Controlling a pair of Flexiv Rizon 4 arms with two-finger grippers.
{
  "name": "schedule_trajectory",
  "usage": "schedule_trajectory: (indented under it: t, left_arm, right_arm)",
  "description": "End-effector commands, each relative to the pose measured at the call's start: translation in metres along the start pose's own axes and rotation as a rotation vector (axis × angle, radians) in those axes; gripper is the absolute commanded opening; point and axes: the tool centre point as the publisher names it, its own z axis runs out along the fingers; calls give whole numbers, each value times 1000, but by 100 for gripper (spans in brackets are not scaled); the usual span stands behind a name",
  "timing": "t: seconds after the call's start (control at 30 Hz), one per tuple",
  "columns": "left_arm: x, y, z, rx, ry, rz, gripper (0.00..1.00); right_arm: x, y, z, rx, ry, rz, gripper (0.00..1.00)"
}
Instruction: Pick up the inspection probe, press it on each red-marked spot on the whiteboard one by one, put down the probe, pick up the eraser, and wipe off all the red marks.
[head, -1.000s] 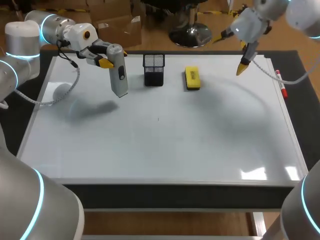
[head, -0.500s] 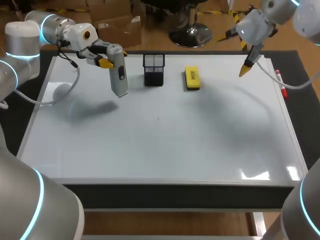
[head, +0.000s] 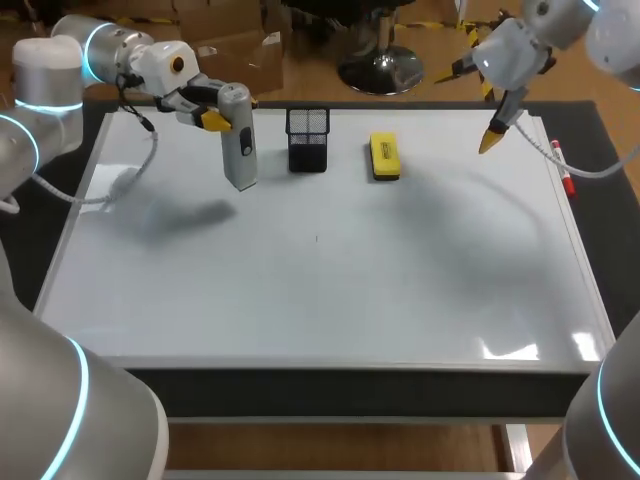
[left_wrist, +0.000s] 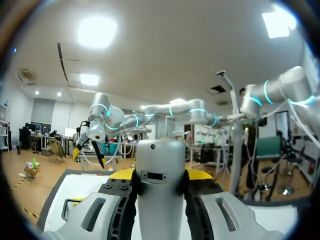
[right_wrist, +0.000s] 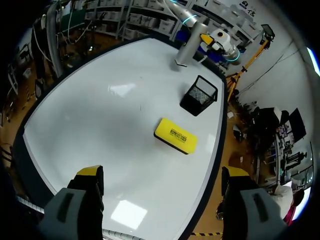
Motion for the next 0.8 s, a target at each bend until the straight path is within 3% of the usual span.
schedule_trajectory:
  t: [0.03, 0.37, 0.8]
  left_arm:
    - [-9, -18, 3, -37, 6, -10, 0]
    - [-28, -43, 3, -6, -160, -52, 0]
    - [-53, -75, 14, 1, -287, 39, 0]
  right_arm:
    - [0, 0, 0, 3, 3, -1, 100]
    - [0, 0, 0, 3, 3, -1, 100]
    - [0, 0, 0, 3, 3, -1, 100]
